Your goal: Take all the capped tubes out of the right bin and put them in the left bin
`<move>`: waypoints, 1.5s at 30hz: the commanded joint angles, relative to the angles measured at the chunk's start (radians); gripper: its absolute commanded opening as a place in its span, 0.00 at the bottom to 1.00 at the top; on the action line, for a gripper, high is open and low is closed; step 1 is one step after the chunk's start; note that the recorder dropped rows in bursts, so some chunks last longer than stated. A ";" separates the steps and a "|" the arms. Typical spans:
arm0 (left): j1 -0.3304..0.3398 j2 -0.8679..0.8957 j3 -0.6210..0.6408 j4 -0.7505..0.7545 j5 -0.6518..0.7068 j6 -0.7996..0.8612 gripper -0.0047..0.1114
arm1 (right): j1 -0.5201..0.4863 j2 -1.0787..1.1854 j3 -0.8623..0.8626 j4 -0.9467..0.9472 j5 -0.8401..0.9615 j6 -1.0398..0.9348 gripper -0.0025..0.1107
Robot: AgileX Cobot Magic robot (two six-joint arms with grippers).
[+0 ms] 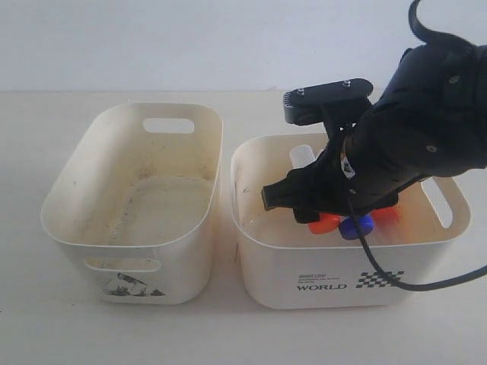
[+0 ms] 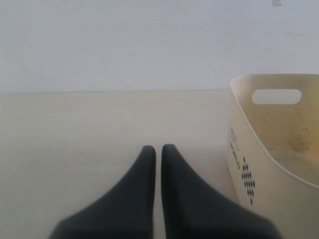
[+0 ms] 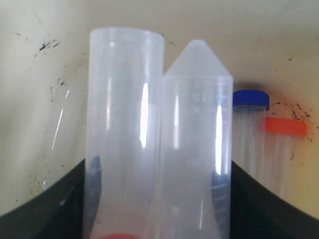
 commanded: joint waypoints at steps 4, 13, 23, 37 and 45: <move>0.000 0.000 -0.004 -0.004 0.000 -0.010 0.08 | -0.004 -0.002 0.002 -0.012 -0.006 0.009 0.02; 0.000 0.000 -0.004 -0.004 0.000 -0.010 0.08 | -0.004 -0.002 0.002 -0.012 0.022 0.009 0.02; 0.000 0.000 -0.004 -0.004 0.000 -0.010 0.08 | -0.004 -0.002 0.002 -0.012 0.018 0.016 0.34; 0.000 0.000 -0.004 -0.004 0.000 -0.010 0.08 | -0.004 -0.002 0.002 -0.012 0.007 0.026 0.33; 0.000 0.000 -0.004 -0.004 0.000 -0.010 0.08 | -0.004 -0.002 0.002 -0.012 0.007 0.026 0.50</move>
